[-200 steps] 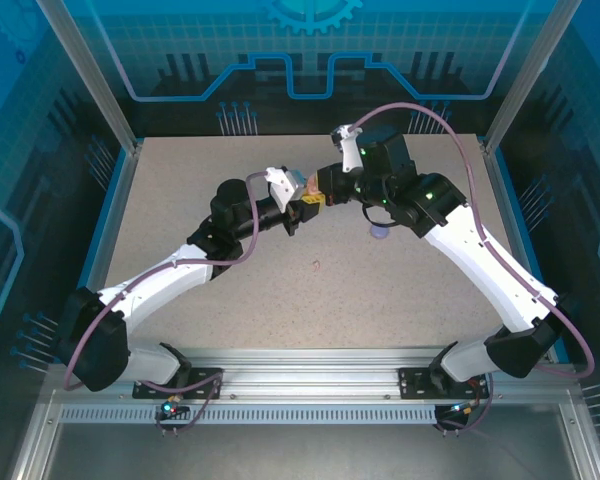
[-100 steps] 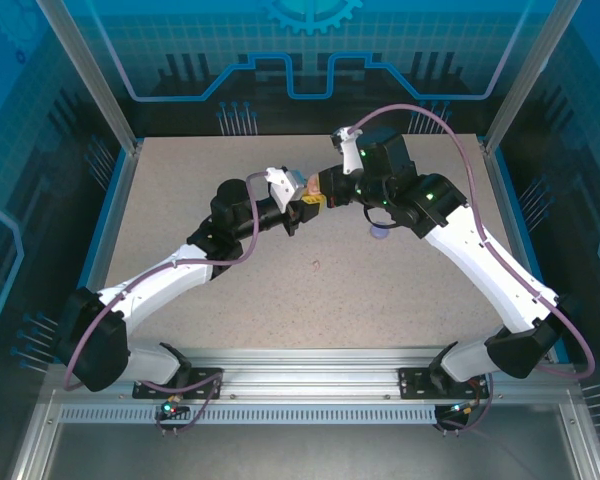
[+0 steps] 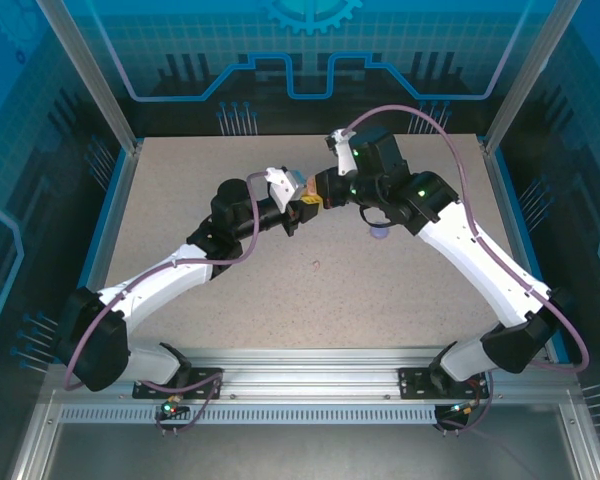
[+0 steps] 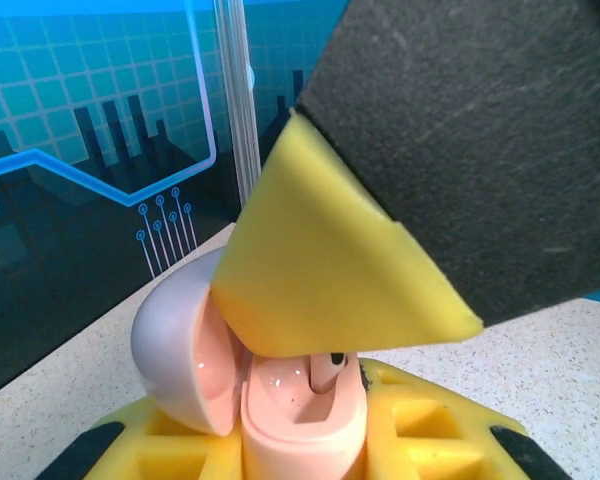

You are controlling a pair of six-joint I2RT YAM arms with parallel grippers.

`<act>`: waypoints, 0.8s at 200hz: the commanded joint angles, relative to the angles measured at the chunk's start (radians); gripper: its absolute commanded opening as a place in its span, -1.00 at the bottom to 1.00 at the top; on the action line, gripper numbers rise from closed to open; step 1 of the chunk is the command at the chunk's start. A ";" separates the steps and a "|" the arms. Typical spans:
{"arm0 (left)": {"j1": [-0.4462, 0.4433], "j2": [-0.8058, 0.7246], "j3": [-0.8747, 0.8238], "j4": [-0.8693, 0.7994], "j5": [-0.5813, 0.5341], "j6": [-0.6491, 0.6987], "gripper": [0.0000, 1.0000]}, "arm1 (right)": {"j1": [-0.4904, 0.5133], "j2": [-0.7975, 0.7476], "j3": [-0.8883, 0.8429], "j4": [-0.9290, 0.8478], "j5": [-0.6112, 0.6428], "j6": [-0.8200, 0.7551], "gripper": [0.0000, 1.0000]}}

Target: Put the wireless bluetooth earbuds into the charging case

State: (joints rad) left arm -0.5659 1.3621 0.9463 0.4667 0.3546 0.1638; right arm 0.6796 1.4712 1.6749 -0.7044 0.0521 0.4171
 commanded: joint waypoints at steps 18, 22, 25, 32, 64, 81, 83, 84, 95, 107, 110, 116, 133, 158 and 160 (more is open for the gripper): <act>-0.009 -0.012 0.028 0.070 0.020 0.014 -1.00 | 0.024 0.018 0.048 -0.041 -0.033 0.005 -0.61; -0.008 -0.012 0.027 0.069 0.021 0.014 -1.00 | 0.024 0.017 0.056 -0.040 -0.037 0.007 -0.51; -0.008 -0.012 0.026 0.070 0.021 0.014 -1.00 | 0.023 0.016 0.063 -0.040 -0.038 0.010 -0.43; -0.008 -0.010 0.027 0.070 0.021 0.014 -1.00 | 0.024 0.012 0.081 -0.038 -0.038 0.017 -0.24; -0.009 -0.009 0.026 0.071 0.023 0.010 -1.00 | 0.020 -0.012 0.163 -0.032 -0.043 0.046 0.38; -0.009 -0.008 0.023 0.076 0.021 0.005 -1.00 | 0.017 -0.031 0.190 -0.032 -0.043 0.057 0.56; -0.009 -0.007 0.023 0.077 0.020 0.005 -1.00 | 0.016 -0.034 0.191 -0.032 -0.042 0.058 0.57; -0.008 -0.006 0.023 0.078 0.019 0.004 -1.00 | 0.016 -0.035 0.191 -0.032 -0.042 0.060 0.57; -0.009 -0.005 0.022 0.084 0.021 0.000 -1.00 | 0.008 -0.047 0.196 -0.040 -0.038 0.071 0.59; -0.008 -0.005 0.020 0.091 0.018 -0.003 -1.00 | 0.004 -0.063 0.183 -0.046 -0.029 0.102 0.60; -0.009 -0.004 0.019 0.093 0.018 -0.004 -1.00 | 0.003 -0.068 0.176 -0.044 -0.027 0.113 0.59; -0.008 -0.003 0.019 0.096 0.017 -0.007 -1.00 | -0.001 -0.078 0.162 -0.041 -0.022 0.140 0.60; -0.008 -0.004 0.019 0.101 0.013 -0.016 -1.00 | -0.014 -0.105 0.112 -0.038 0.000 0.233 0.56; -0.009 0.001 0.023 0.105 0.016 -0.023 -1.00 | -0.048 -0.135 0.038 -0.003 -0.017 0.294 0.08; -0.009 0.002 0.023 0.105 0.018 -0.023 -1.00 | -0.051 -0.136 0.035 -0.003 -0.018 0.294 0.02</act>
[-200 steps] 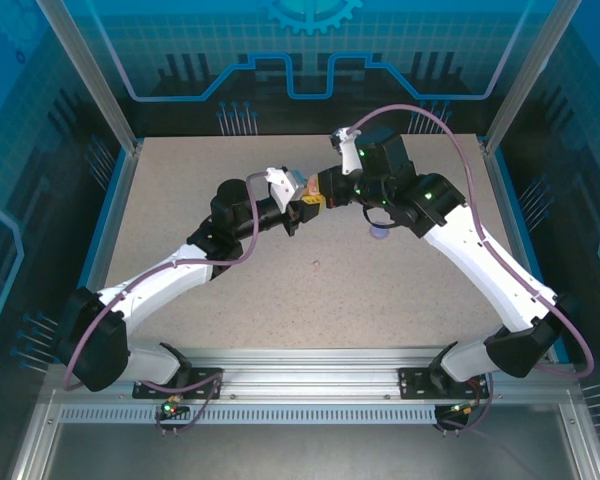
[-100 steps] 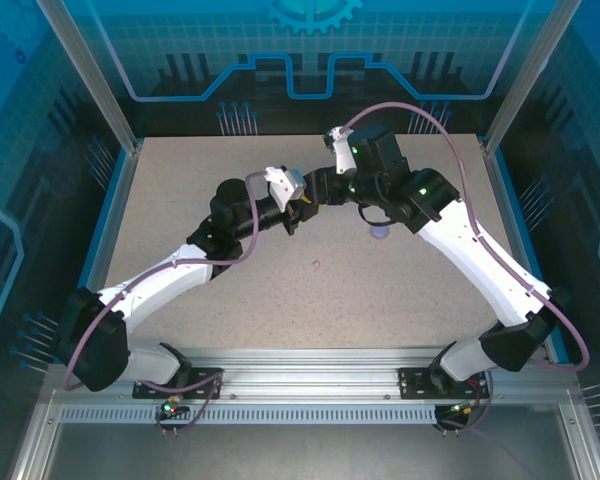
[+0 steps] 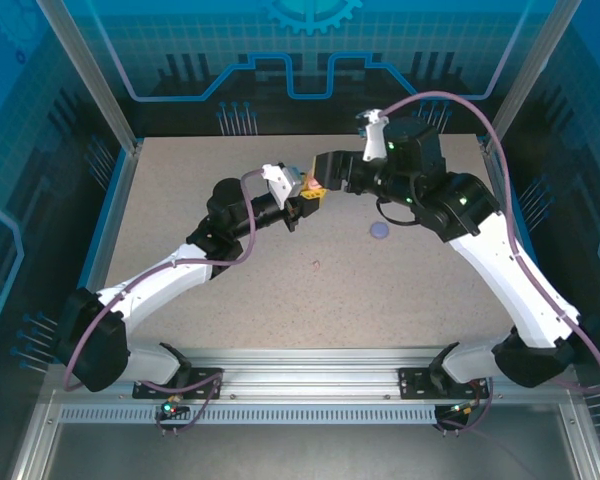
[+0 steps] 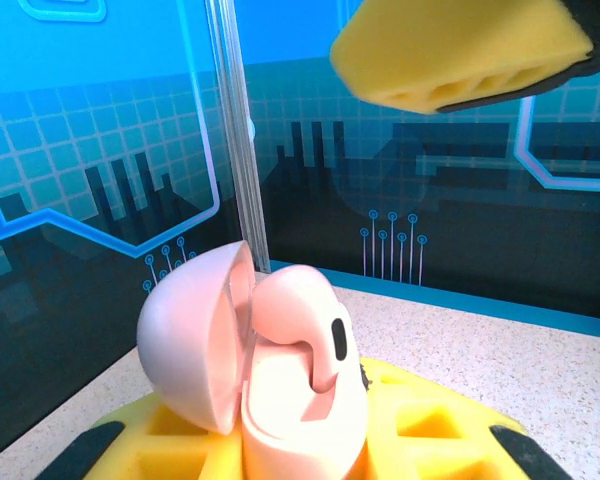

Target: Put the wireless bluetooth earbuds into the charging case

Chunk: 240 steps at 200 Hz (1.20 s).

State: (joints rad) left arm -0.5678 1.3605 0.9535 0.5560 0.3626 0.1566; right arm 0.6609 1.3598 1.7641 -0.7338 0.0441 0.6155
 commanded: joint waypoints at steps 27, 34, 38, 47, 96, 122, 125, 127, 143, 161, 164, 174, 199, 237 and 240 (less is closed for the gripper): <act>-0.006 0.004 0.019 0.011 0.019 -0.020 -1.00 | -0.061 -0.021 -0.083 0.037 -0.041 0.096 -0.68; -0.006 0.004 0.021 0.009 0.022 -0.020 -1.00 | -0.065 -0.019 -0.086 0.041 -0.048 0.096 -0.78; -0.006 0.003 0.022 0.009 0.023 -0.020 -1.00 | -0.067 -0.017 -0.088 0.044 -0.053 0.096 -0.83; -0.006 0.003 0.023 0.006 0.025 -0.020 -1.00 | -0.070 -0.009 -0.088 0.047 -0.062 0.095 -0.89; -0.007 0.007 0.031 0.001 0.035 -0.019 -1.00 | -0.080 0.049 -0.074 0.062 -0.105 0.094 -0.99; -0.007 0.006 0.034 -0.001 0.036 -0.016 -1.00 | -0.081 0.070 -0.078 0.070 -0.127 0.097 -1.00; -0.006 0.006 0.034 -0.001 0.038 -0.016 -1.00 | -0.081 0.072 -0.079 0.072 -0.131 0.098 -1.00; -0.006 0.007 0.035 -0.002 0.039 -0.015 -1.00 | -0.081 0.073 -0.080 0.074 -0.133 0.098 -1.00; -0.007 0.006 0.037 -0.002 0.036 -0.014 -1.00 | -0.081 0.085 -0.081 0.074 -0.152 0.098 -1.00; -0.007 0.005 0.039 0.000 0.035 -0.011 -1.00 | -0.082 0.087 -0.090 0.079 -0.165 0.099 -1.00; -0.006 0.006 0.040 0.000 0.035 -0.011 -1.00 | -0.082 0.087 -0.093 0.079 -0.169 0.099 -1.00; -0.006 0.008 0.041 0.000 0.035 -0.009 -1.00 | -0.083 0.086 -0.098 0.085 -0.189 0.098 -1.00; -0.007 0.014 0.047 0.001 0.032 -0.006 -1.00 | -0.083 0.087 -0.113 0.098 -0.268 0.098 -1.00; -0.007 0.023 0.054 0.002 0.026 0.001 -1.00 | -0.077 0.075 -0.149 0.135 -0.368 0.115 -1.00; -0.007 0.024 0.054 0.002 0.027 0.001 -1.00 | -0.077 0.072 -0.151 0.135 -0.364 0.114 -1.00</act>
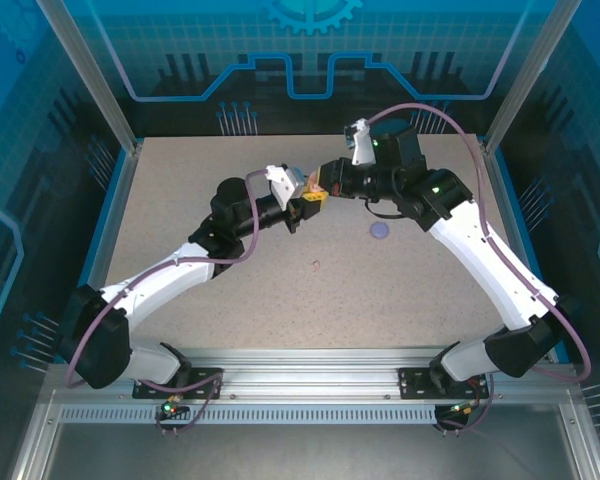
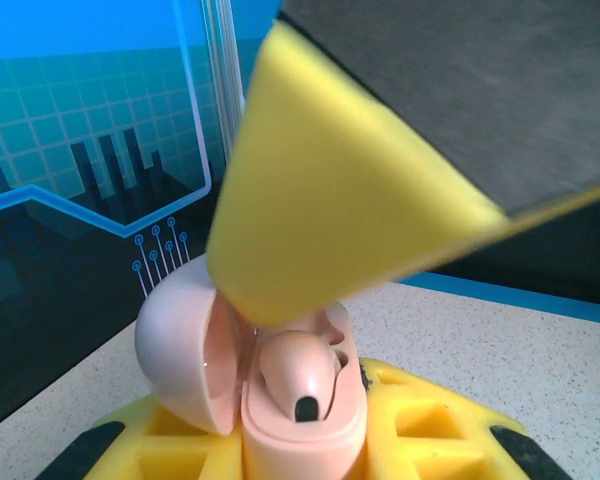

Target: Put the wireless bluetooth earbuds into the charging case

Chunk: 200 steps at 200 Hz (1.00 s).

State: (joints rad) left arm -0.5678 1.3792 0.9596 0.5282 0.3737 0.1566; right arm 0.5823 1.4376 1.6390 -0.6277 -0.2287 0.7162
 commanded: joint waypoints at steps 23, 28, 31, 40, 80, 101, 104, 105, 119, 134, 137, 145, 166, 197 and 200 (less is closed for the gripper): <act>-0.006 0.007 0.051 0.028 0.014 0.001 -1.00 | -0.008 -0.032 -0.028 0.020 -0.046 0.007 -0.96; -0.006 0.009 0.051 0.028 0.016 -0.001 -1.00 | -0.013 -0.039 -0.031 0.018 -0.035 0.009 -0.94; -0.006 0.009 0.052 0.027 0.016 -0.001 -1.00 | -0.015 -0.044 -0.034 0.022 -0.028 0.009 -0.93; -0.007 0.009 0.051 0.030 0.017 -0.003 -1.00 | -0.027 -0.064 -0.052 0.043 -0.015 0.015 -0.90; -0.006 0.006 0.031 0.039 -0.007 -0.007 -1.00 | -0.110 -0.203 -0.158 0.156 0.020 0.035 -0.69; -0.006 0.001 0.015 0.053 -0.030 -0.006 -1.00 | -0.151 -0.245 -0.182 0.089 0.046 0.006 -0.60; -0.005 0.001 0.015 0.054 -0.033 -0.004 -1.00 | -0.154 -0.248 -0.186 0.072 0.052 0.001 -0.59; -0.005 0.000 0.015 0.054 -0.034 -0.003 -1.00 | -0.155 -0.248 -0.187 0.067 0.055 -0.002 -0.59; 0.000 -0.006 0.011 0.054 -0.045 0.001 -1.00 | -0.156 -0.253 -0.225 0.009 0.082 -0.042 -0.48; 0.016 -0.020 0.007 0.052 -0.047 0.000 -1.00 | -0.156 -0.252 -0.302 -0.027 0.112 -0.067 -0.31; 0.018 -0.023 0.005 0.052 -0.048 -0.001 -1.00 | -0.155 -0.251 -0.318 -0.029 0.114 -0.073 -0.27; 0.026 -0.034 0.001 0.053 -0.050 -0.002 -1.00 | -0.152 -0.245 -0.363 -0.034 0.134 -0.085 -0.18; 0.042 -0.063 -0.014 0.055 -0.056 -0.009 -1.00 | -0.134 -0.197 -0.459 -0.015 0.152 -0.090 0.11; 0.062 -0.105 -0.037 0.059 -0.069 -0.022 -1.00 | -0.048 -0.049 -0.492 -0.013 0.255 -0.096 0.22; 0.064 -0.109 -0.040 0.059 -0.071 -0.023 -1.00 | -0.040 -0.030 -0.490 -0.013 0.264 -0.097 0.22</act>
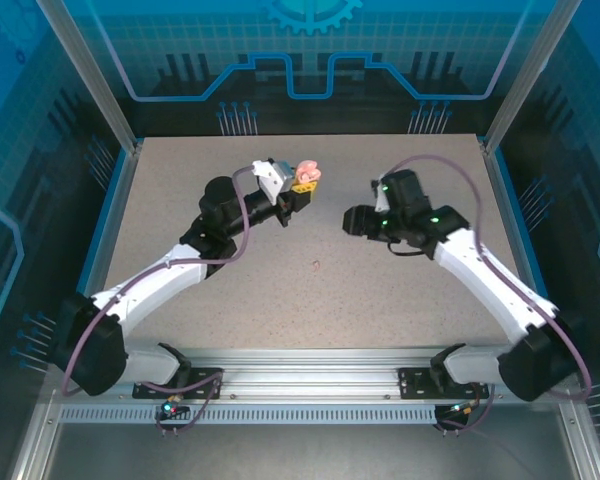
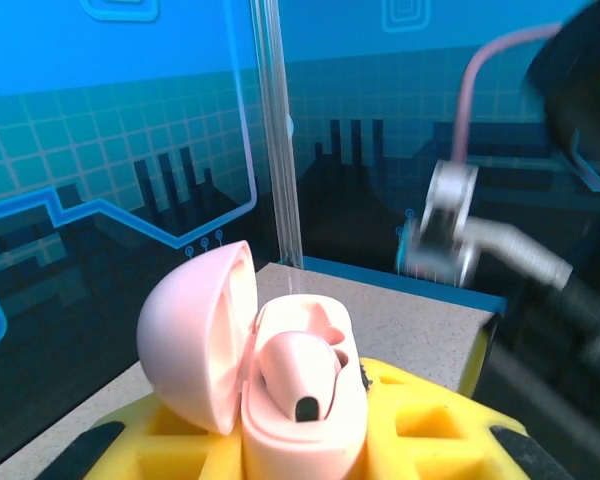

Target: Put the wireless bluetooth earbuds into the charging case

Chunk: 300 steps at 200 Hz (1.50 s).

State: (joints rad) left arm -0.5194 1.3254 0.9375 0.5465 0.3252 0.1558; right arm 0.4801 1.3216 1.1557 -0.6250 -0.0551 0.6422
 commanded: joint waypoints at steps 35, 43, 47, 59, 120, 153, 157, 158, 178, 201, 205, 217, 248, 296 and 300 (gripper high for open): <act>0.031 -0.095 -0.035 0.037 -0.032 -0.029 -1.00 | 0.139 0.300 0.037 -0.016 0.137 -0.015 0.20; 0.034 -0.102 -0.039 0.039 -0.034 -0.030 -1.00 | 0.158 0.344 0.060 -0.020 0.148 -0.016 0.20; 0.036 -0.106 -0.041 0.039 -0.034 -0.031 -1.00 | 0.167 0.367 0.072 -0.023 0.154 -0.018 0.19; 0.041 -0.116 -0.045 0.038 -0.033 -0.036 -1.00 | 0.194 0.431 0.116 -0.040 0.170 -0.025 0.17; 0.053 -0.153 -0.070 0.045 -0.032 -0.038 -1.00 | 0.266 0.661 0.310 -0.132 0.241 -0.035 0.09; 0.059 -0.169 -0.078 0.049 -0.030 -0.039 -1.00 | 0.273 0.726 0.365 -0.170 0.259 -0.030 0.00; 0.061 -0.170 -0.078 0.048 -0.029 -0.039 -1.00 | 0.274 0.731 0.368 -0.174 0.259 -0.030 -0.02; 0.061 -0.170 -0.078 0.049 -0.029 -0.039 -1.00 | 0.274 0.732 0.369 -0.175 0.260 -0.030 -0.02; 0.066 -0.178 -0.084 0.048 -0.028 -0.039 -1.00 | 0.277 0.745 0.369 -0.180 0.262 -0.029 -0.05; 0.068 -0.184 -0.089 0.048 -0.024 -0.042 -1.00 | 0.279 0.755 0.359 -0.170 0.265 -0.026 -0.06; 0.068 -0.184 -0.089 0.048 -0.024 -0.042 -1.00 | 0.279 0.758 0.359 -0.168 0.265 -0.025 -0.08; 0.068 -0.187 -0.092 0.048 -0.022 -0.042 -1.00 | 0.278 0.767 0.360 -0.165 0.267 -0.022 -0.12; 0.067 -0.188 -0.095 0.049 -0.023 -0.044 -1.00 | 0.279 0.784 0.368 -0.164 0.261 -0.020 -0.26; 0.068 -0.189 -0.094 0.048 -0.021 -0.047 -1.00 | 0.282 0.780 0.351 -0.155 0.252 -0.019 -0.33; 0.068 -0.187 -0.095 0.049 -0.022 -0.047 -1.00 | 0.282 0.781 0.351 -0.154 0.249 -0.020 -0.37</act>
State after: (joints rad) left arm -0.4599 1.1629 0.8593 0.5594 0.3065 0.1295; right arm 0.7460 2.0834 1.5013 -0.7658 0.1989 0.6132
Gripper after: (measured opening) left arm 0.226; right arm 0.343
